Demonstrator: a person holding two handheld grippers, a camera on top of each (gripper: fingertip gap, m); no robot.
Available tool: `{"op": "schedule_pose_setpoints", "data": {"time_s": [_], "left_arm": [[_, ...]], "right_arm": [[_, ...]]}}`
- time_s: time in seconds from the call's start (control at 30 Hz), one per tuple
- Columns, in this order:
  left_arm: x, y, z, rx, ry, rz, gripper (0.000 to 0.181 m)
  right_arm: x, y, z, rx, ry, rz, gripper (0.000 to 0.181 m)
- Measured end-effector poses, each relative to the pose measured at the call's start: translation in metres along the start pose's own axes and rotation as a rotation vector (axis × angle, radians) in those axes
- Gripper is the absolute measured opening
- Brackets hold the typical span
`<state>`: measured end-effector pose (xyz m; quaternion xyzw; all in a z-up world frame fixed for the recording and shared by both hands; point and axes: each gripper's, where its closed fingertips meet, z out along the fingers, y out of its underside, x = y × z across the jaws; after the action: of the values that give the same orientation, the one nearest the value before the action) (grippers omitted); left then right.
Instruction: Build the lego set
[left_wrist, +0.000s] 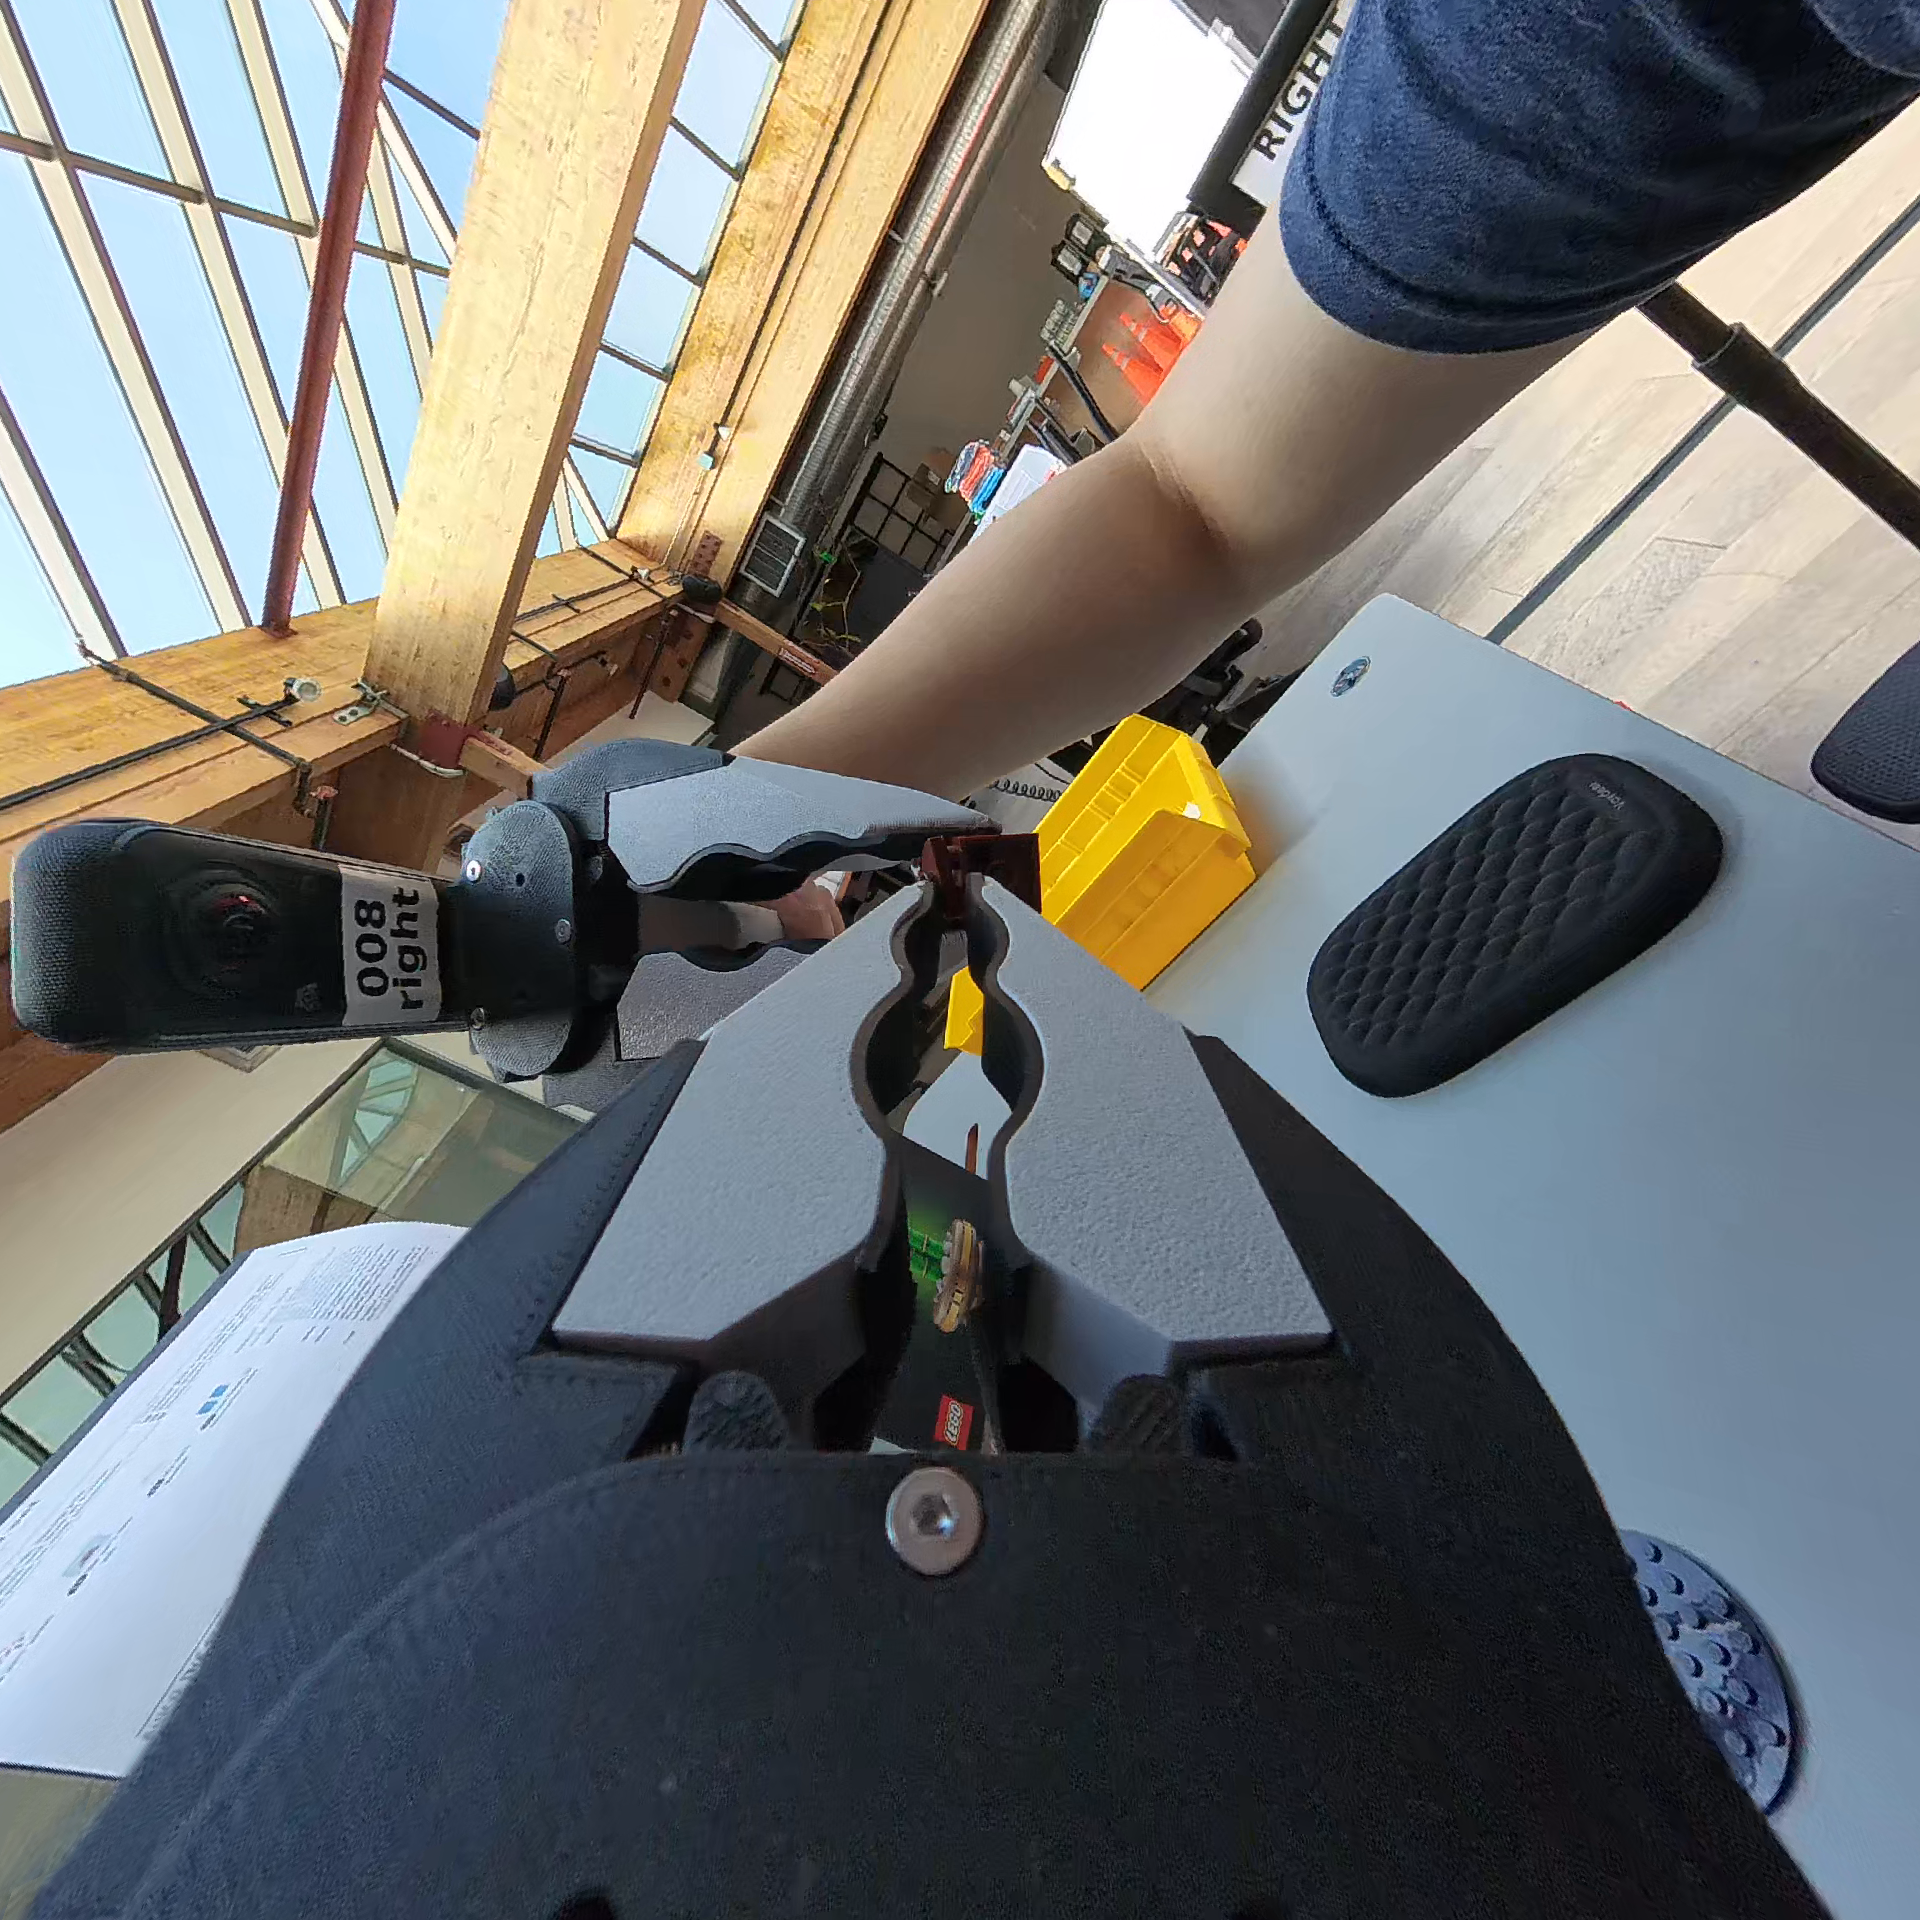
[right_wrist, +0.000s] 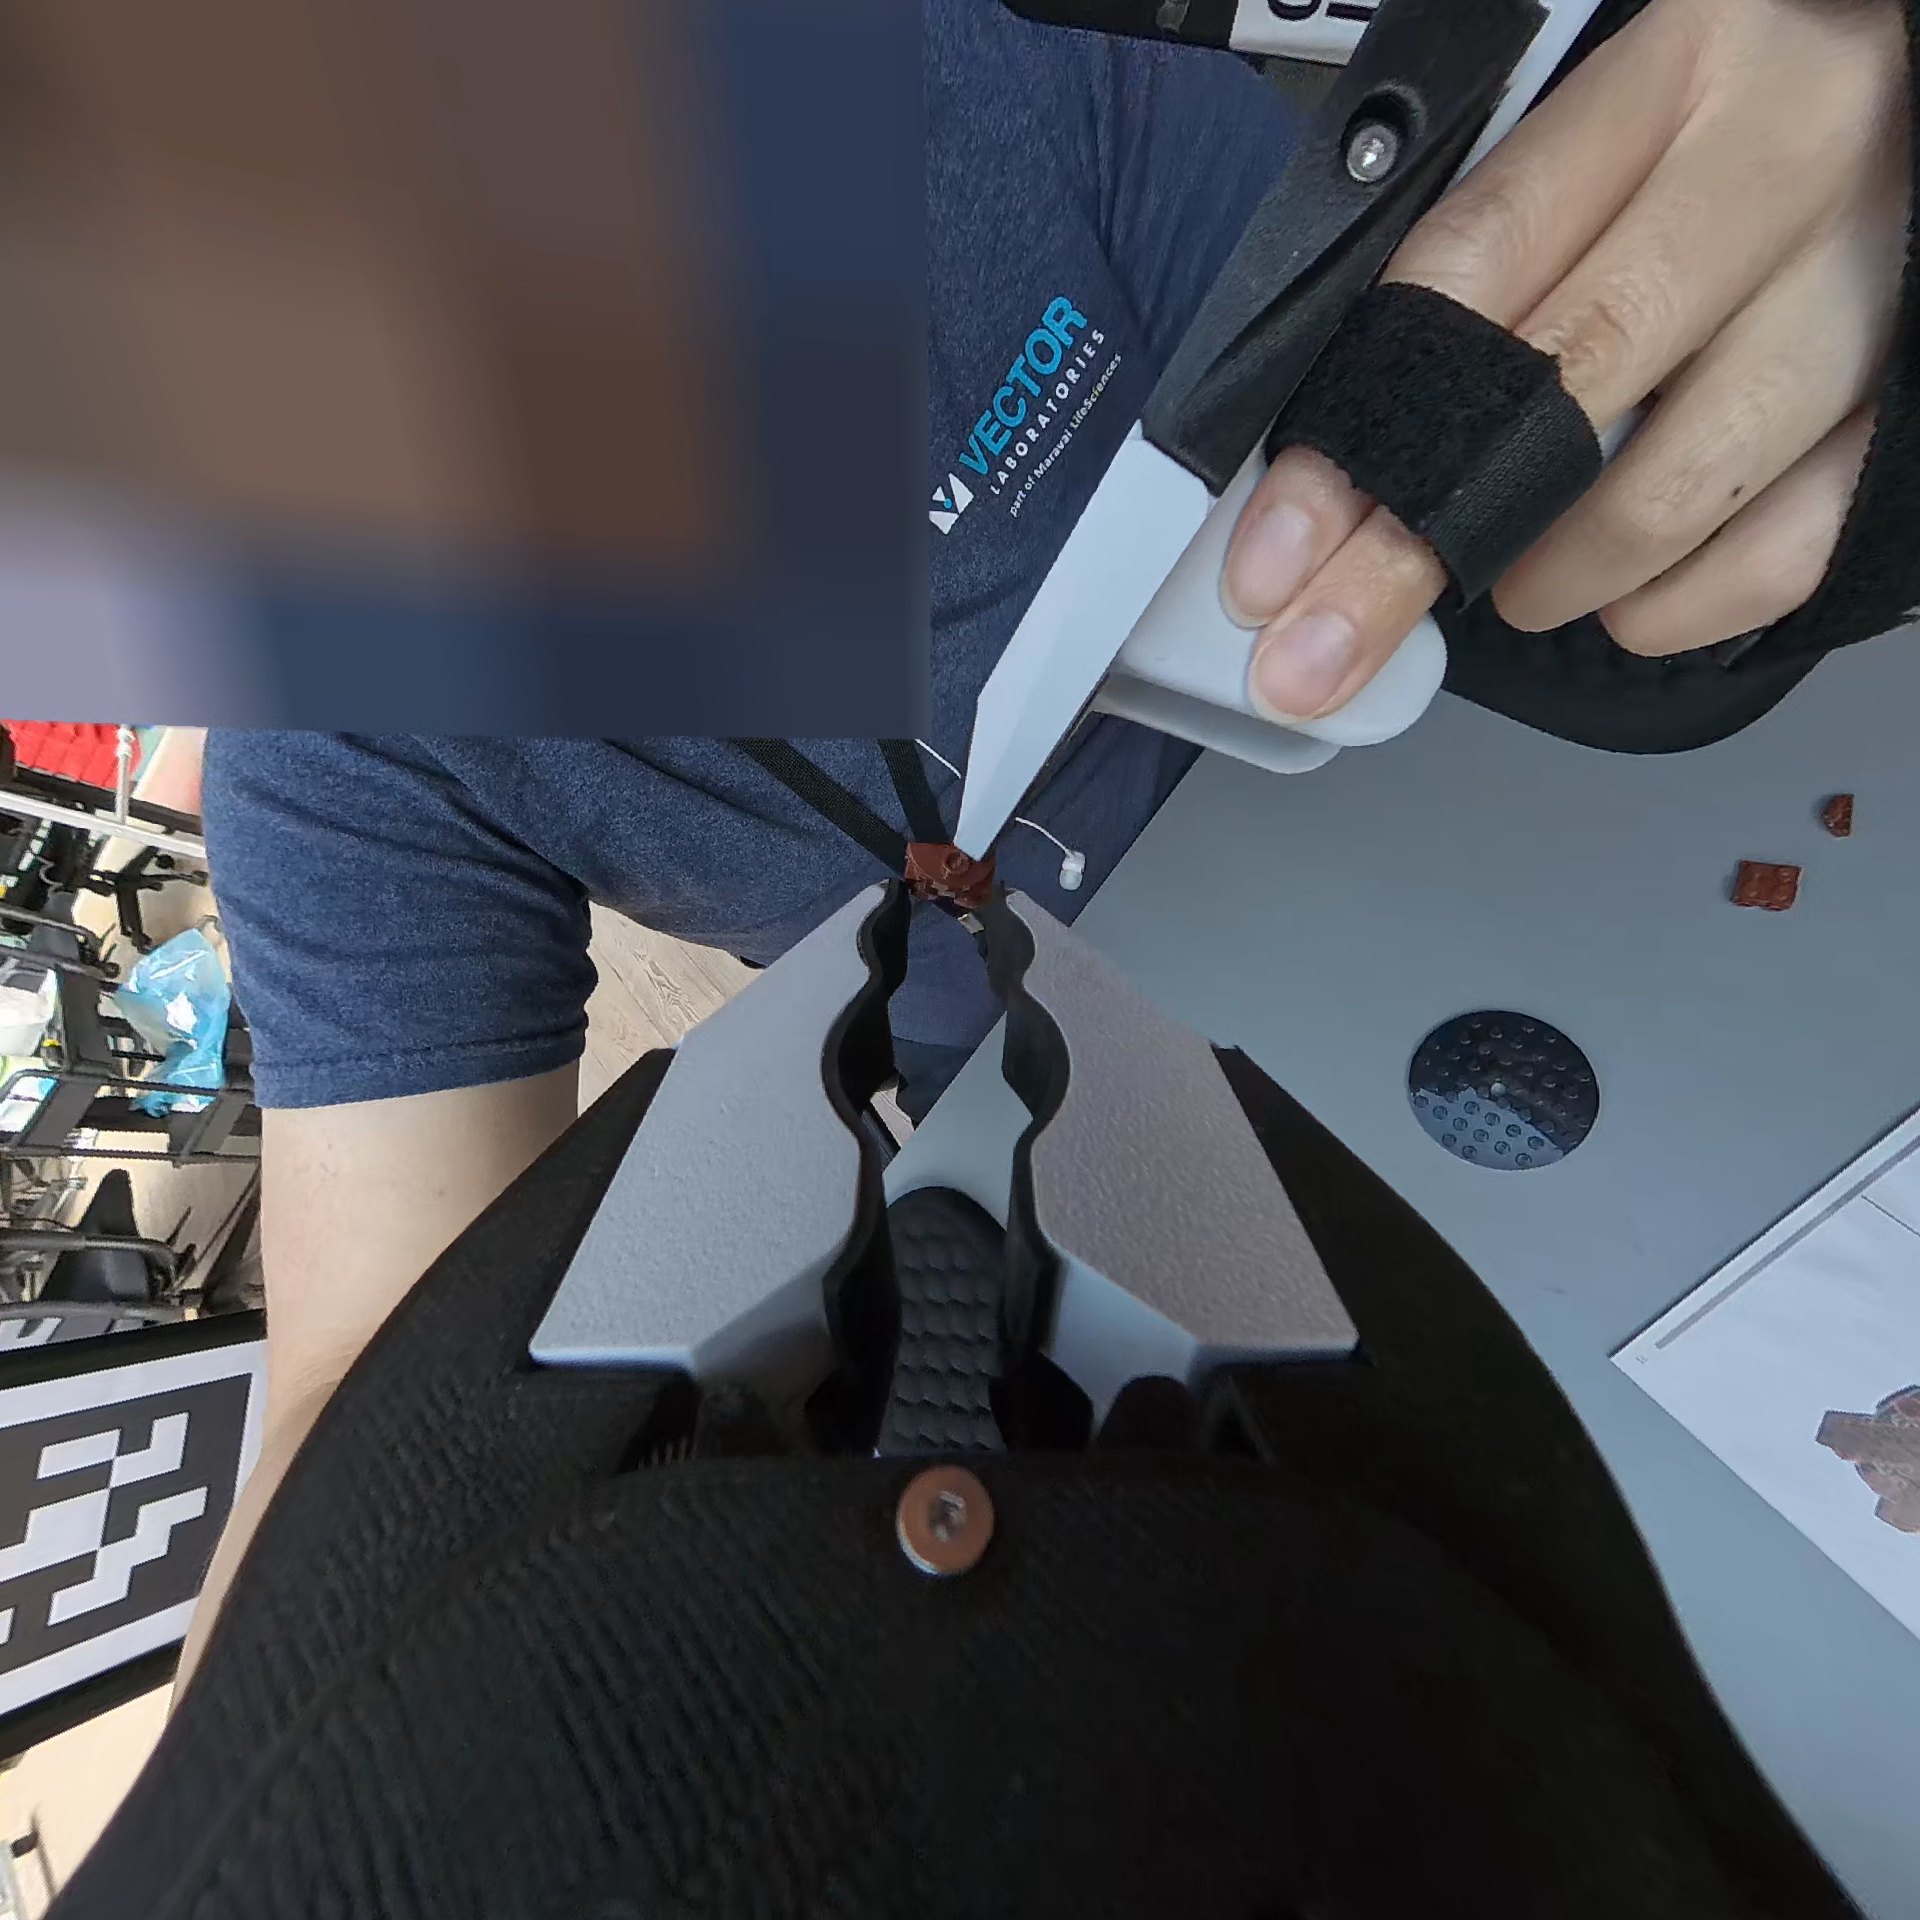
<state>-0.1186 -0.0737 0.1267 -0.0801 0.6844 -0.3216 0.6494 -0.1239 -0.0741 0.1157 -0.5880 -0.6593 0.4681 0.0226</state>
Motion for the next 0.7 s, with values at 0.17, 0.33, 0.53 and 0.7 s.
{"op": "schedule_pose_setpoints", "data": {"time_s": [0.17, 0.33, 0.53, 0.7], "left_arm": [[0.0013, 0.0040, -0.0043, -0.003, 0.029, -0.014, 0.001], [-0.0002, 0.0043, -0.0087, 0.017, 0.037, -0.044, 0.003], [-0.0007, 0.0017, -0.0085, 0.033, 0.030, -0.043, 0.001], [-0.0006, 0.0017, -0.0071, 0.032, 0.025, -0.042, 0.001]], "right_arm": [[0.0050, -0.0012, 0.0018, 0.037, -0.036, 0.056, 0.014], [0.0071, -0.0057, 0.0017, 0.072, -0.039, 0.043, 0.014], [-0.0003, -0.0078, 0.0021, 0.077, -0.043, -0.012, 0.014], [-0.0003, -0.0064, 0.0016, 0.085, -0.043, -0.005, 0.014]]}}
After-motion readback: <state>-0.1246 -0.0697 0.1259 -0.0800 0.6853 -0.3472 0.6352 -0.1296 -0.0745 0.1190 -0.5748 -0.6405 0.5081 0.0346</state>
